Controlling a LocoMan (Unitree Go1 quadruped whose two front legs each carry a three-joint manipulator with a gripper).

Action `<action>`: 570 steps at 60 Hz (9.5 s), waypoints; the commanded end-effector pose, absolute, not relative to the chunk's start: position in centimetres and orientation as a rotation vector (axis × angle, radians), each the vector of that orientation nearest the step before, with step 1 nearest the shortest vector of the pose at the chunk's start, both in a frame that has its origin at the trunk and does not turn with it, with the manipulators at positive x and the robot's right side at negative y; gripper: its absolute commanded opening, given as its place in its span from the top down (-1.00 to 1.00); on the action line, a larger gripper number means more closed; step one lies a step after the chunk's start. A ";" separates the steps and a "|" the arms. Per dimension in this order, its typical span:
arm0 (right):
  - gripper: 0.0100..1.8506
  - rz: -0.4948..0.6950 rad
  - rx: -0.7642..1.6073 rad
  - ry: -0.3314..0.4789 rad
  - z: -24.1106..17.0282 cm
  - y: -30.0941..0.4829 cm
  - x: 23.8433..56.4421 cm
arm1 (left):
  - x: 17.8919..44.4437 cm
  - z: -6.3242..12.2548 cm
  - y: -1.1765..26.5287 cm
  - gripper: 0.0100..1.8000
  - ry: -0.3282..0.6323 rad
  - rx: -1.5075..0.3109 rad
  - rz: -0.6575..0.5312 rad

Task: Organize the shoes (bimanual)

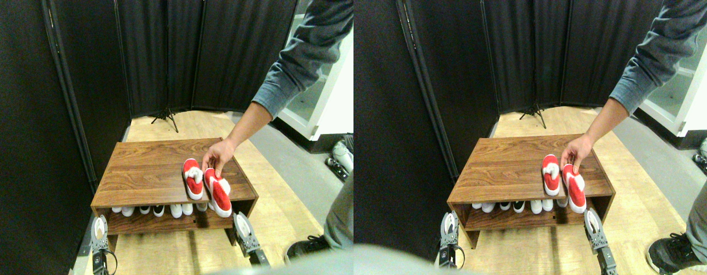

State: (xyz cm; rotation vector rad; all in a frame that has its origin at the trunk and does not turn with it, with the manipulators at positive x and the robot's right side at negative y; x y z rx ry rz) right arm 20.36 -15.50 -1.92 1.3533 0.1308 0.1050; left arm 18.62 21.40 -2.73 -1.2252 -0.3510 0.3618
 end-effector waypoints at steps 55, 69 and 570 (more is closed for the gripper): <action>-0.86 0.010 1.539 0.393 -5.9 -13.0 27.2 | 18.7 -2.3 21.5 1.00 -0.402 -1.224 0.344; -0.73 -0.016 1.521 0.415 -7.1 -12.7 29.4 | 18.5 -2.1 21.6 1.00 -0.404 -1.228 0.335; -0.79 -0.010 1.574 0.333 -5.7 -13.6 26.1 | 17.3 -2.1 22.7 1.00 -0.441 -1.213 0.341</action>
